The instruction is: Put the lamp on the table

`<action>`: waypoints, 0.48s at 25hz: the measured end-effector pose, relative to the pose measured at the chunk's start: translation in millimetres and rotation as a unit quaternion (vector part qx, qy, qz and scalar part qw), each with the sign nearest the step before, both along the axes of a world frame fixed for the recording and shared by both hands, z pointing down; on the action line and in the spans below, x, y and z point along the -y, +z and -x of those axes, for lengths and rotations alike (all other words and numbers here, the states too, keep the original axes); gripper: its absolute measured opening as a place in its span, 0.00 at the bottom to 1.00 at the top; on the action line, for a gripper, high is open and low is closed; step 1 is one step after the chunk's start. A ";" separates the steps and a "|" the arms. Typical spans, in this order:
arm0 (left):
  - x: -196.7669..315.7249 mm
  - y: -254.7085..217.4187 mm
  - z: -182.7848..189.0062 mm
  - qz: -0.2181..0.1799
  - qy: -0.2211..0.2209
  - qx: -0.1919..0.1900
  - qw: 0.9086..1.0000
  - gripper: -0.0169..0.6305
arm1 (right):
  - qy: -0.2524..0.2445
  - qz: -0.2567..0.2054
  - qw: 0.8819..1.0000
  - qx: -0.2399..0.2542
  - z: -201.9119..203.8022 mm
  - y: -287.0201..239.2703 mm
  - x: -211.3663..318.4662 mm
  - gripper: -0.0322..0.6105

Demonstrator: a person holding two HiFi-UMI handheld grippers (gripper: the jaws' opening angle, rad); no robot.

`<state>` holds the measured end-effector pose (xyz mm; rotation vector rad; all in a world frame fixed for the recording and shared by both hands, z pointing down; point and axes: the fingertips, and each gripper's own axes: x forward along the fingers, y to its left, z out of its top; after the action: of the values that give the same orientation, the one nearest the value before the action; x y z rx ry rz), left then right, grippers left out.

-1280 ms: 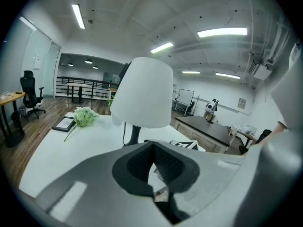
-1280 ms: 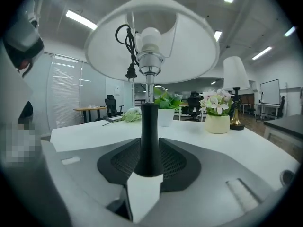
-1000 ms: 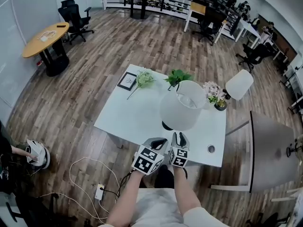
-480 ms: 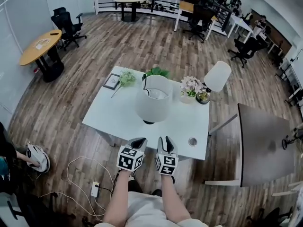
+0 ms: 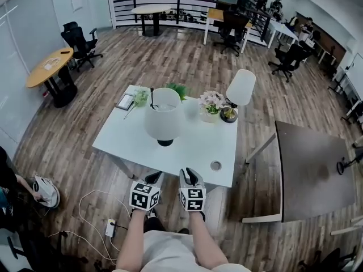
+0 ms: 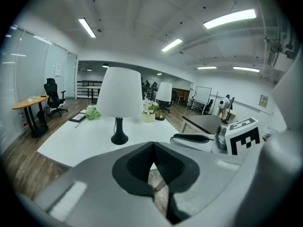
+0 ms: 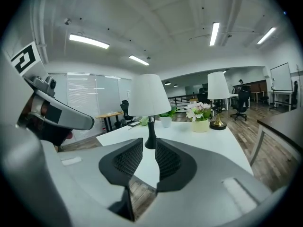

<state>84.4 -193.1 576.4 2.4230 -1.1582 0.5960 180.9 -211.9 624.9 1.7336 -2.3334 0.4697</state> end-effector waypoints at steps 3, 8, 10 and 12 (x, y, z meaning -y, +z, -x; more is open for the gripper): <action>-6.2 -3.4 -7.3 -0.007 -0.008 0.000 1.000 0.03 | 0.000 -0.008 1.000 0.006 -7.0 -4.3 -9.1 0.17; -13.7 -10.4 -14.3 -0.016 -0.021 -0.005 1.000 0.03 | -0.026 -0.001 1.000 0.016 -2.7 -12.8 -18.5 0.09; -17.9 -5.4 -15.4 -0.010 -0.030 -0.007 0.999 0.03 | -0.043 0.032 0.999 0.005 -1.3 -3.2 -23.3 0.09; -20.7 -0.9 -14.7 -0.007 -0.045 -0.006 0.999 0.03 | -0.057 0.055 0.997 0.001 -1.0 2.8 -29.4 0.09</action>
<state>99.1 -172.3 575.5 2.3680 -1.2622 0.5462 181.9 -182.5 627.7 1.5420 -2.3442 0.5683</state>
